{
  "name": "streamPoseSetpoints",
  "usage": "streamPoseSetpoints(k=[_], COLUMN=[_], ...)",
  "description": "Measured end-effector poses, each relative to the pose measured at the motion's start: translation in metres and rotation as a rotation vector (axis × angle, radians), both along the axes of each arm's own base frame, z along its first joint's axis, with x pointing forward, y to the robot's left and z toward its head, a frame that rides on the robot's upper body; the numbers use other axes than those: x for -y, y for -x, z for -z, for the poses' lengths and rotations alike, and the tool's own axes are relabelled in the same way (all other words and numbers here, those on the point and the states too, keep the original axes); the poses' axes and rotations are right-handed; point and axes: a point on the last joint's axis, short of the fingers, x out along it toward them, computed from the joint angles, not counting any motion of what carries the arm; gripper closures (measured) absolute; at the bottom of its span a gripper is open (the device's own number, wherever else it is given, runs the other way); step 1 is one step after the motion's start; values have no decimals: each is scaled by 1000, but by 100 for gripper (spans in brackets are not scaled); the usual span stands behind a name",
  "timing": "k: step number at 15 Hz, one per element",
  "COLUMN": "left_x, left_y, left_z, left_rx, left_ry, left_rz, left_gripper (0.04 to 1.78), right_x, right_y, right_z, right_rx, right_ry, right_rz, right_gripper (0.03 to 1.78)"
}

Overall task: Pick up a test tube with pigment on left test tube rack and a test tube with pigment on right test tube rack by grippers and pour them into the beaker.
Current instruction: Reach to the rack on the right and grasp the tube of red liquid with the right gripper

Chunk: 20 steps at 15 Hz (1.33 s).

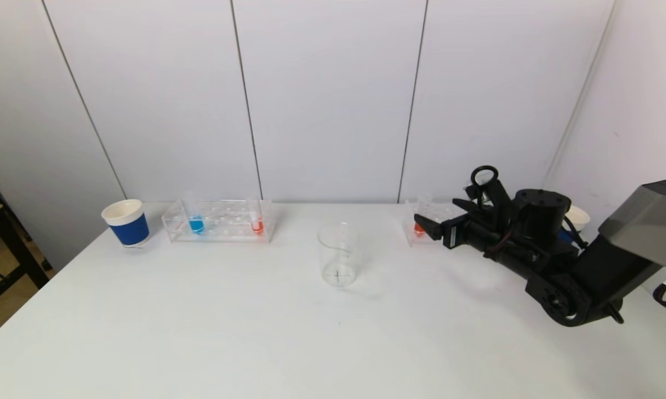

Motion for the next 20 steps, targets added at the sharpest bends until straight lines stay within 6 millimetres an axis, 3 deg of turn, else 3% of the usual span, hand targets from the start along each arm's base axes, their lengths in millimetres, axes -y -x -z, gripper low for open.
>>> streamPoseSetpoints(k=[20], left_x=[0], left_y=[0], left_z=[0], left_rx=[0], left_ry=[0], left_rz=[-1], left_gripper=[6], right_x=[-16], right_y=[-42], right_z=[18], right_rx=[-42], right_ry=[-30], right_rz=[95], right_gripper=[4])
